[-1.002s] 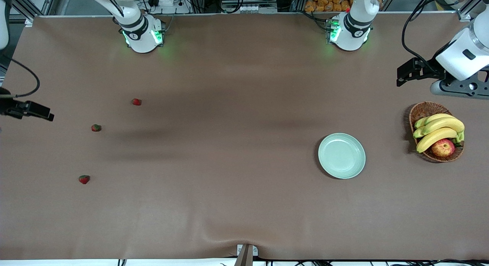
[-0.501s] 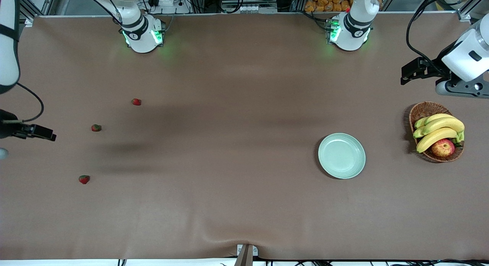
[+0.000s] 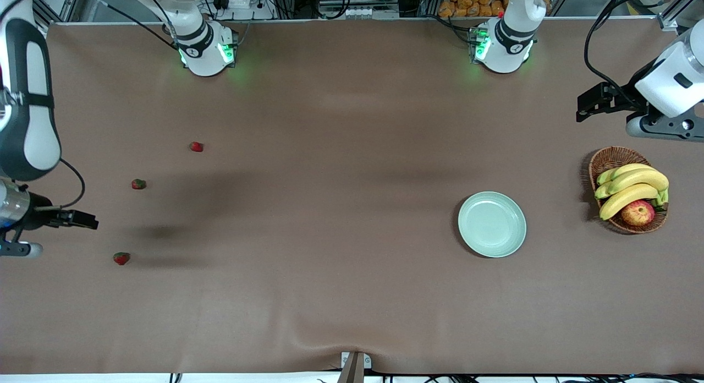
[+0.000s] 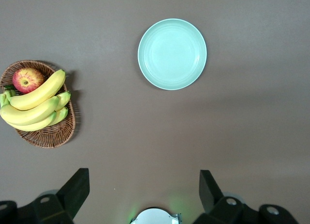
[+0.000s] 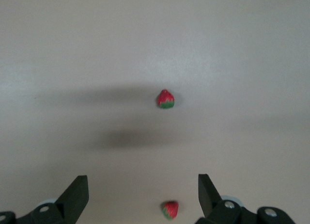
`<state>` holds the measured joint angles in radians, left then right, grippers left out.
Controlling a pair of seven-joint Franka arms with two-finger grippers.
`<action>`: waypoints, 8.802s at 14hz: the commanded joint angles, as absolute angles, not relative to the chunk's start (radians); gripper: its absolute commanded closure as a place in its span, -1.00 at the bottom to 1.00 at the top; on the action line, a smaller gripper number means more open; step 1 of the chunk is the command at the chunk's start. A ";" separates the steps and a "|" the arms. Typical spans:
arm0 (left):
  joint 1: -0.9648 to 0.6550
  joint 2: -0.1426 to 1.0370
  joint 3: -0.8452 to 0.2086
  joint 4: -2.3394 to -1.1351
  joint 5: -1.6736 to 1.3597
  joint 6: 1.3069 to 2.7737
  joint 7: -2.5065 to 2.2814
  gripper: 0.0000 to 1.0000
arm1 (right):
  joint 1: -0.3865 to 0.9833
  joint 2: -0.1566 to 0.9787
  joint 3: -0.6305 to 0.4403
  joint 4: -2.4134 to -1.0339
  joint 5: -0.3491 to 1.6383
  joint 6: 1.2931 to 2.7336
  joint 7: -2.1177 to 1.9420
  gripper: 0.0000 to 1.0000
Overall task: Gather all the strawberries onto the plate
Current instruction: 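Move the right gripper toward the scattered red strawberries, then lower the right gripper and grasp the nearest red strawberry, then carry the strawberry with the right gripper toward the table middle, then set the strawberry down with the right gripper while the left gripper approaches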
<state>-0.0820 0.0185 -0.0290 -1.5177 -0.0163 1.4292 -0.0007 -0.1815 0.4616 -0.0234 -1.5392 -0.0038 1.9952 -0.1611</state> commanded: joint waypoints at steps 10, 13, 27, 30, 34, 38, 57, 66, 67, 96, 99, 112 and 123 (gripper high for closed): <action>-0.078 0.023 -0.032 -1.509 -0.025 1.420 0.003 -1.00 | -0.219 0.652 -0.009 -1.500 0.020 2.200 -0.198 -1.00; -0.078 0.023 -0.032 -1.509 -0.025 1.422 0.003 -1.00 | -0.221 0.684 -0.009 -1.496 0.020 2.226 -0.198 -1.00; -0.078 0.023 -0.032 -1.506 -0.025 1.434 -0.002 -1.00 | -0.230 0.816 -0.011 -1.451 0.071 2.344 -0.255 -0.61; -0.078 0.023 -0.032 -1.506 -0.025 1.434 -0.003 -1.00 | -0.236 0.830 -0.011 -1.448 0.072 2.347 -0.262 -0.52; -0.078 0.023 -0.032 -1.506 -0.025 1.434 -0.003 -1.00 | -0.233 0.831 -0.011 -1.450 0.078 2.345 -0.261 -0.14; -0.078 0.023 -0.034 -1.506 -0.025 1.434 -0.003 -1.00 | -0.239 0.853 -0.011 -1.448 0.077 2.349 -0.262 -0.08; -0.078 0.026 -0.034 -1.508 -0.025 1.437 -0.002 -1.00 | -0.081 0.775 0.011 -1.269 0.086 1.970 0.138 0.85; -0.087 0.029 -0.034 -1.513 -0.025 1.440 -0.003 -1.00 | -0.009 0.746 0.244 -1.269 0.075 1.928 0.691 0.82; -0.087 0.029 -0.034 -1.513 -0.025 1.439 -0.003 -1.00 | 0.017 0.746 0.245 -1.269 0.081 1.931 0.737 0.82; -0.092 0.044 -0.035 -1.516 -0.025 1.448 -0.003 -1.00 | 0.541 0.819 0.213 -1.446 0.061 2.266 1.468 0.72; -0.101 0.063 -0.044 -1.517 -0.025 1.450 -0.002 -1.00 | 0.540 0.824 0.212 -1.457 0.041 2.273 1.466 0.27; -0.247 0.356 -0.084 -1.503 -0.110 1.695 -0.241 -1.00 | 0.422 0.721 0.219 -1.405 0.026 2.111 1.412 -1.00; -0.556 0.638 -0.074 -1.485 -0.097 2.127 -0.670 -1.00 | 0.112 0.534 0.221 -1.414 0.028 1.764 0.906 -1.00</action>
